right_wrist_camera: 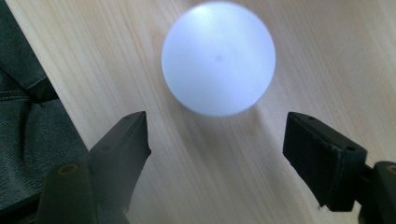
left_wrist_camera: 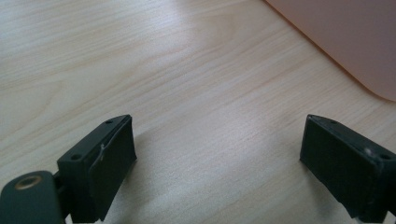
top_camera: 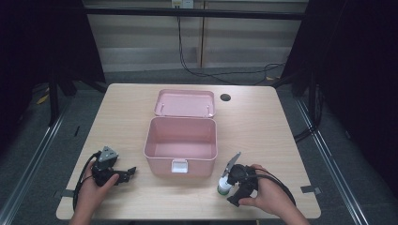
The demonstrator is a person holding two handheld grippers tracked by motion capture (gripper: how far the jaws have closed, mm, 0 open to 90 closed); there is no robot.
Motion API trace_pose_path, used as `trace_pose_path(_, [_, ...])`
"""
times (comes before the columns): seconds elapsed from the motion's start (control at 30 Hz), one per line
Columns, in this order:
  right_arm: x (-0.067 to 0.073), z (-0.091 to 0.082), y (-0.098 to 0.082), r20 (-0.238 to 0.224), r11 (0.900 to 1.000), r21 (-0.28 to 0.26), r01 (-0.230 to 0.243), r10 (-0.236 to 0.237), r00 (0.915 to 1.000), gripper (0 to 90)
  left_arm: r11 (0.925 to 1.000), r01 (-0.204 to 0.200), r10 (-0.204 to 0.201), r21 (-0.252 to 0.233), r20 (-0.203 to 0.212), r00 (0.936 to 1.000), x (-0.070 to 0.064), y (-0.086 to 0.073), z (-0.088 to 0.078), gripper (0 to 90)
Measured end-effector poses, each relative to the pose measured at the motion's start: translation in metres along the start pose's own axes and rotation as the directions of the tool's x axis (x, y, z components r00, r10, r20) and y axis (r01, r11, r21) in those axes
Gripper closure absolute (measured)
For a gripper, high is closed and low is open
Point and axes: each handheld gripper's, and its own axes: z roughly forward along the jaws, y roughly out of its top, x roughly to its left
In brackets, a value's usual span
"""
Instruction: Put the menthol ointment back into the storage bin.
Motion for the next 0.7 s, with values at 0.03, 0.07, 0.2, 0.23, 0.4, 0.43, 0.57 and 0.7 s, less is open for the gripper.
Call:
trace_pose_path(0.03, [0.001,-0.001,0.002,-0.002,1.000,0.005,-0.007,0.007,1.0000,23.1,1.0000,0.000,0.000,0.000,0.000,1.0000,0.000,0.000,0.000,9.8])
trace_pose_path(0.07, [0.000,-0.002,0.005,-0.008,1.000,0.008,-0.011,0.011,0.9999,23.3,1.0000,-0.001,0.001,-0.001,0.000,1.0000,0.000,0.000,0.000,9.8])
trace_pose_path(0.2, [-0.001,-0.007,0.015,-0.007,1.000,0.027,-0.001,0.001,1.0000,24.0,1.0000,0.000,0.000,-0.001,-0.003,1.0000,0.000,0.000,0.000,9.8])
trace_pose_path(0.23, [-0.001,-0.007,0.015,-0.007,1.000,0.027,-0.001,0.001,1.0000,24.0,1.0000,0.000,0.000,-0.001,-0.001,1.0000,0.000,0.000,0.000,9.8])
trace_pose_path(0.4, [-0.002,-0.007,0.022,-0.008,0.999,0.037,0.026,-0.026,0.9996,25.4,1.0000,0.000,0.000,-0.001,-0.003,1.0000,0.000,0.000,0.000,9.8])
trace_pose_path(0.43, [-0.003,-0.007,0.024,-0.012,0.999,0.039,0.026,-0.025,0.9996,26.0,1.0000,-0.001,0.001,-0.001,-0.001,1.0000,0.000,0.000,0.000,9.8])
trace_pose_path(0.57, [-0.003,-0.006,0.027,-0.018,0.999,0.043,0.023,-0.022,0.9996,26.9,1.0000,0.000,0.000,0.001,0.000,1.0000,0.000,0.000,0.000,9.8])
trace_pose_path(0.7, [-0.002,-0.005,0.031,-0.017,0.998,0.061,0.032,-0.031,0.9994,28.8,1.0000,-0.001,0.001,-0.003,-0.004,1.0000,0.000,0.000,0.000,9.7])
